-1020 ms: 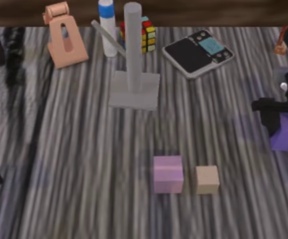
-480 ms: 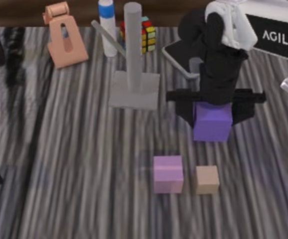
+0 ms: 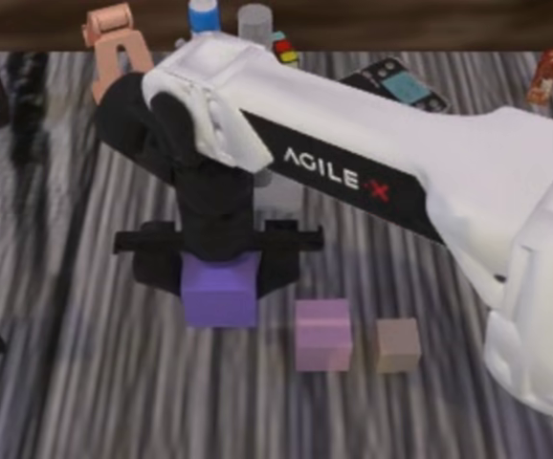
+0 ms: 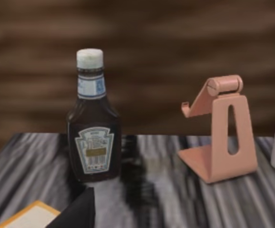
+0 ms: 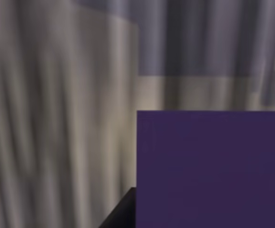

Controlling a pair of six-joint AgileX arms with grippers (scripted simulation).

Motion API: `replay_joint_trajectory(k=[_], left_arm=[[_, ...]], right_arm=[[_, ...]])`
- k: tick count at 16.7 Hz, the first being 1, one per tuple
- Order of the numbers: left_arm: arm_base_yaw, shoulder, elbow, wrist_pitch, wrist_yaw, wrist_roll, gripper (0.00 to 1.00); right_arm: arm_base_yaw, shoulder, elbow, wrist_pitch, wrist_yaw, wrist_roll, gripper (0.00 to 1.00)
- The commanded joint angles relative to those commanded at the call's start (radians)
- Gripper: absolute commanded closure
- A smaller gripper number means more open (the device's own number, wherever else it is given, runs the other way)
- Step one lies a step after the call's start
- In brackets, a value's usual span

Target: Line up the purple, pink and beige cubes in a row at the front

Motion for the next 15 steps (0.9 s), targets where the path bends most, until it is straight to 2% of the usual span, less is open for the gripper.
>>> replay_joint_trajectory(k=[2,8,15], left_arm=[[0.0,0.0,0.0,0.0,0.0,0.0,0.0],[0.0,0.0,0.0,0.0,0.0,0.0,0.0],[0.0,0.0,0.0,0.0,0.0,0.0,0.0]], right_arm=[[0.038,0.021,0.041,-0.018,0.002,0.033,1.0],[0.041,0.019,0.026,0.0,0.001,0.036,1.0],[0.044,0.045,-0.18,0.228,0.002,0.039,1.0]])
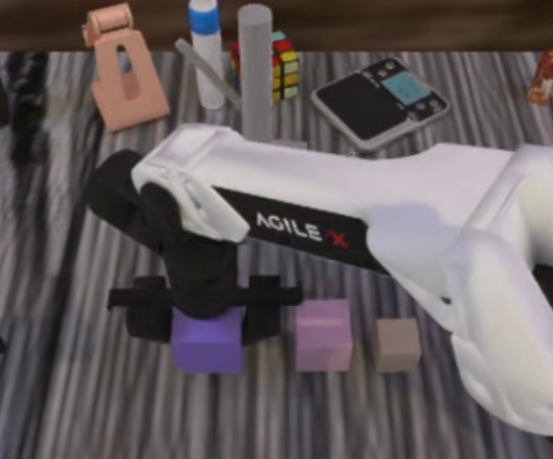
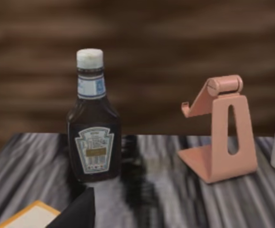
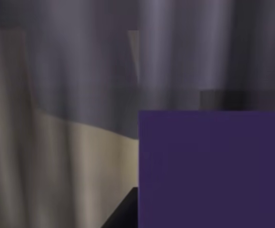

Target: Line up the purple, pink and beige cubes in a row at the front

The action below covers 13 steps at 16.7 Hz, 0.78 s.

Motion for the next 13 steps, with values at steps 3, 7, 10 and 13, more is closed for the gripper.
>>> replay_joint_trajectory(k=[3,7,10,13], left_arm=[[0.0,0.0,0.0,0.0,0.0,0.0,0.0],[0.0,0.0,0.0,0.0,0.0,0.0,0.0],[0.0,0.0,0.0,0.0,0.0,0.0,0.0],[0.0,0.0,0.0,0.0,0.0,0.0,0.0]], right_arm=[[0.001,0.002,-0.008,0.008,0.0,0.0,1.0],[0.001,0.002,-0.008,0.008,0.0,0.0,0.77],[0.001,0.002,-0.008,0.008,0.0,0.0,0.55],[0.001,0.002,-0.008,0.008,0.0,0.0,0.32]])
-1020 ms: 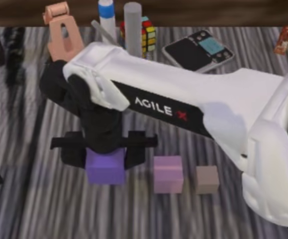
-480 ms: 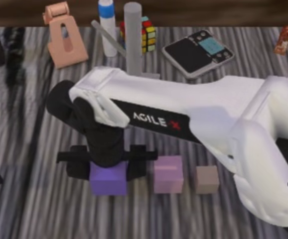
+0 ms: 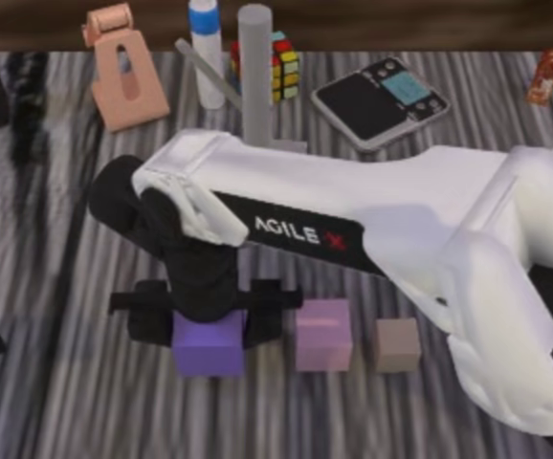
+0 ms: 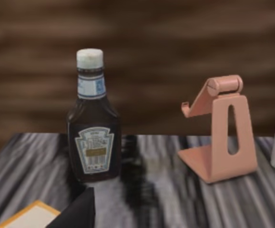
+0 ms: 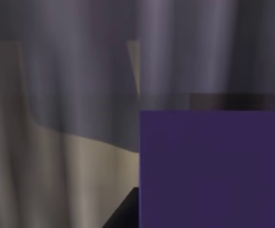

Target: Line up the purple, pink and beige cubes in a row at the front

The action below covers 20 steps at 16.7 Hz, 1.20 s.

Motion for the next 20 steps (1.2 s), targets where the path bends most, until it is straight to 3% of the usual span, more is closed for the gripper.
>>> replay_joint_trajectory(k=[4,5,14,20], left_arm=[[0.0,0.0,0.0,0.0,0.0,0.0,0.0],[0.0,0.0,0.0,0.0,0.0,0.0,0.0],[0.0,0.0,0.0,0.0,0.0,0.0,0.0],[0.0,0.0,0.0,0.0,0.0,0.0,0.0]], right_arm=[[0.0,0.0,0.0,0.0,0.0,0.0,0.02],[0.0,0.0,0.0,0.0,0.0,0.0,0.0],[-0.001,0.0,0.004,-0.004,0.0,0.0,0.0],[0.006,-0.014,0.175,-0.198,-0.001,0.002,0.0]])
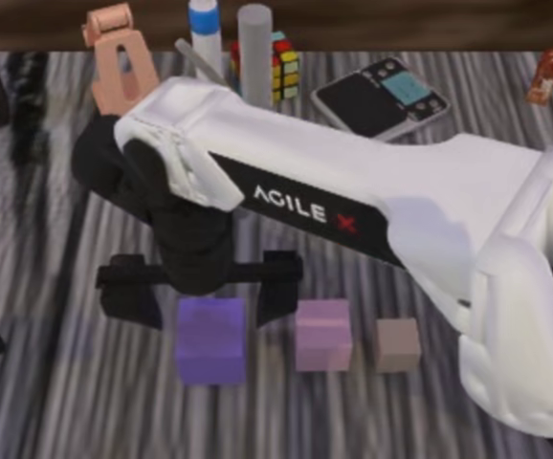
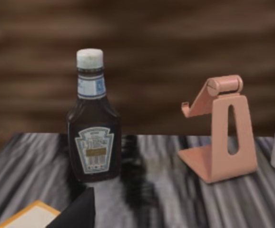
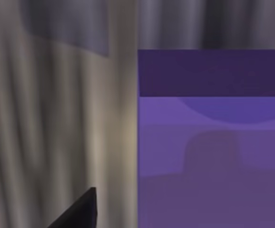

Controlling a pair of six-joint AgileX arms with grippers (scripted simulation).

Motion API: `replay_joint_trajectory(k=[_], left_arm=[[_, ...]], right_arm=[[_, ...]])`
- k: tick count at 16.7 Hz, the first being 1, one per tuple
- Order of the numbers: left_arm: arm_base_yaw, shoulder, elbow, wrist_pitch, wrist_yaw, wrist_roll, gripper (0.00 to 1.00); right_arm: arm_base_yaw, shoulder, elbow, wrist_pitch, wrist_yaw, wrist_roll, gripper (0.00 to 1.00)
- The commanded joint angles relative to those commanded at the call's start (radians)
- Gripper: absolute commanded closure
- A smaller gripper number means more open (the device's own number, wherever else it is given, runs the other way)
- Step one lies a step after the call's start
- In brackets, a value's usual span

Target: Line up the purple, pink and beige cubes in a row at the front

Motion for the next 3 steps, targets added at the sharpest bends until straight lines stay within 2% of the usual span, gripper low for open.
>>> replay_joint_trajectory(k=[3], left_arm=[[0.0,0.0,0.0,0.0,0.0,0.0,0.0]], right_arm=[[0.002,-0.011,0.057,-0.058,0.001,-0.002,0.0]])
